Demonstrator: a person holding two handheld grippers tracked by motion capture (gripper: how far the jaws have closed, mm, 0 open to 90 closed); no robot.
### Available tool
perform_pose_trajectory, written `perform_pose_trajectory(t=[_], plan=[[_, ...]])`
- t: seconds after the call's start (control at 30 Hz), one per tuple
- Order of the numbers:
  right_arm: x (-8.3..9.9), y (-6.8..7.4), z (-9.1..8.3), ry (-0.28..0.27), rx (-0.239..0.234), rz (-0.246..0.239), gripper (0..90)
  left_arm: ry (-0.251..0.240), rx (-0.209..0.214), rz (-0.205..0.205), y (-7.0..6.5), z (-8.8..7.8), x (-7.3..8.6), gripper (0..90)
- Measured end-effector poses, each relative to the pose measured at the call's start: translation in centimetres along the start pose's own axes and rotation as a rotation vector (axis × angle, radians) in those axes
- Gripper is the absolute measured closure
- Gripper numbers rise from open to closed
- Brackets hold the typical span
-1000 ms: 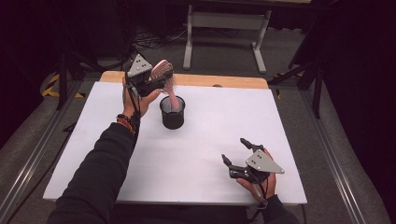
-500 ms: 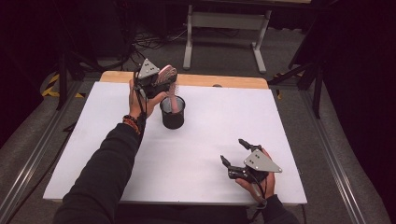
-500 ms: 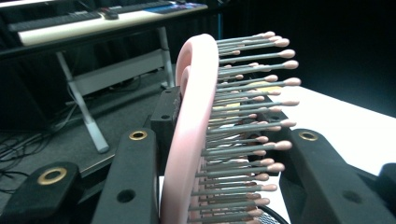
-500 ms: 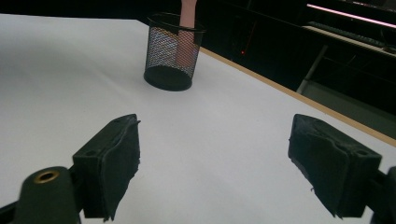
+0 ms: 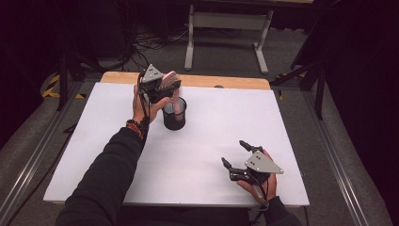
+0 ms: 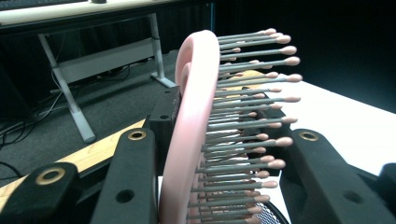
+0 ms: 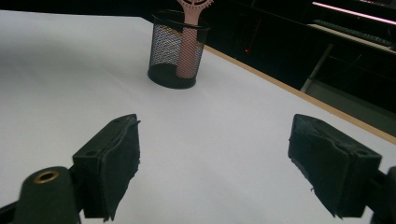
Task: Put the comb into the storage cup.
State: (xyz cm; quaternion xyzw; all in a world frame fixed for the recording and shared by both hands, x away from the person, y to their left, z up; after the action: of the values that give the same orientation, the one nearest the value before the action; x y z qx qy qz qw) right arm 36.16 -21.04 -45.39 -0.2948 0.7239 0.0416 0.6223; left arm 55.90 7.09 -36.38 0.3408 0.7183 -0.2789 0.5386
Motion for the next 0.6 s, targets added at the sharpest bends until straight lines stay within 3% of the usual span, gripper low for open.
perform_pose_trajectory(t=[0.07,0.23,0.3,0.47,0.6], plan=[[0.0,0.0,0.0,-0.002,0.002,-0.003,18.0,0.001,0.006,-0.011,0.1,0.0,0.1,60.3],[0.0,0.1,0.1,-0.003,0.004,-0.003,17.7,-0.003,-0.032,-0.029,0.8,-0.3,0.3,56.4],[0.0,0.0,0.1,-0.003,0.006,0.001,17.7,-0.011,-0.024,-0.05,1.0,-0.5,0.5,55.7],[0.0,0.1,0.1,0.001,0.001,-0.001,17.8,-0.001,-0.076,-0.06,1.8,-0.7,1.0,51.7],[0.0,0.3,0.3,0.004,-0.012,0.014,18.3,0.009,-0.093,-0.074,2.2,-0.7,1.5,44.6]])
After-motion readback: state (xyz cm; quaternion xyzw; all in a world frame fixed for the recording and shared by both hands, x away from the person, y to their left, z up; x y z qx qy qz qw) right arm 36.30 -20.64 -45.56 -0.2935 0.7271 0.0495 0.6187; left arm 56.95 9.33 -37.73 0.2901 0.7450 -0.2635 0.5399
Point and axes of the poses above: each handheld gripper's, and its own axes: z roughly forward along the jaws, x roughly out of its underside, y roughly to its left, the point moved 5 cm from there along z, roughly forward along the jaws, and after that the axes turned 9 degrees about x, right-handed, at the moved point
